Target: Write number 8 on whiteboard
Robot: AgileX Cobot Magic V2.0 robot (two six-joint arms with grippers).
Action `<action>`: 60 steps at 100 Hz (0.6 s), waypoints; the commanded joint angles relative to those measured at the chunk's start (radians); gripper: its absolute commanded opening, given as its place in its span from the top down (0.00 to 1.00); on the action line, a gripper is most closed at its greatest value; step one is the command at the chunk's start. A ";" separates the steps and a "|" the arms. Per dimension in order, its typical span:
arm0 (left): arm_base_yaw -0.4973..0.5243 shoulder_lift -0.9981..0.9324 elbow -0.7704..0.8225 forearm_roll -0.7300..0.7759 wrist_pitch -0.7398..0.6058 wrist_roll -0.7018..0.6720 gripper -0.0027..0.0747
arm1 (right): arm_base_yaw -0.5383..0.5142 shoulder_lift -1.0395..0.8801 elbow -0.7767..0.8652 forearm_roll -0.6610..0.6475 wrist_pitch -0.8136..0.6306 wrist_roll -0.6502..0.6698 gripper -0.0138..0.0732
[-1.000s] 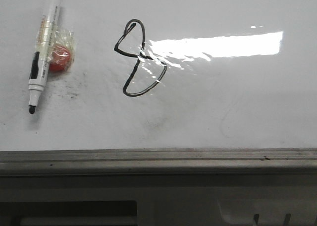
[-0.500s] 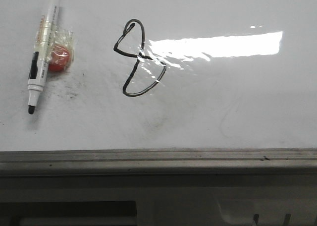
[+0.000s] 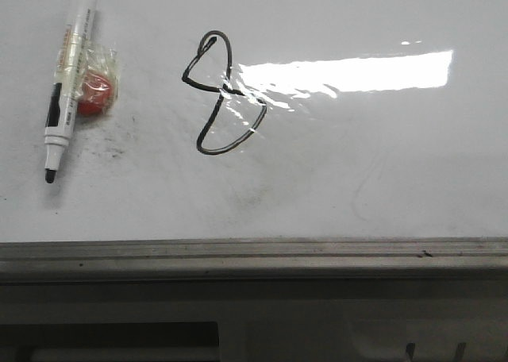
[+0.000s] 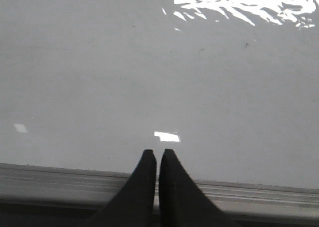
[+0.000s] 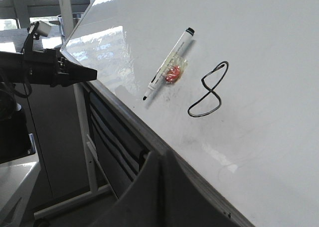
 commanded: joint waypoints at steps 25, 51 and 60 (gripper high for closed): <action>0.002 -0.031 0.032 -0.001 -0.032 -0.008 0.99 | -0.004 0.008 -0.023 -0.020 -0.070 -0.004 0.91; 0.002 -0.031 0.032 -0.001 -0.032 -0.008 0.99 | -0.062 0.008 -0.023 -0.020 -0.087 -0.004 0.91; 0.002 -0.031 0.032 -0.001 -0.032 -0.008 0.99 | -0.141 0.008 -0.018 0.008 -0.144 -0.004 0.91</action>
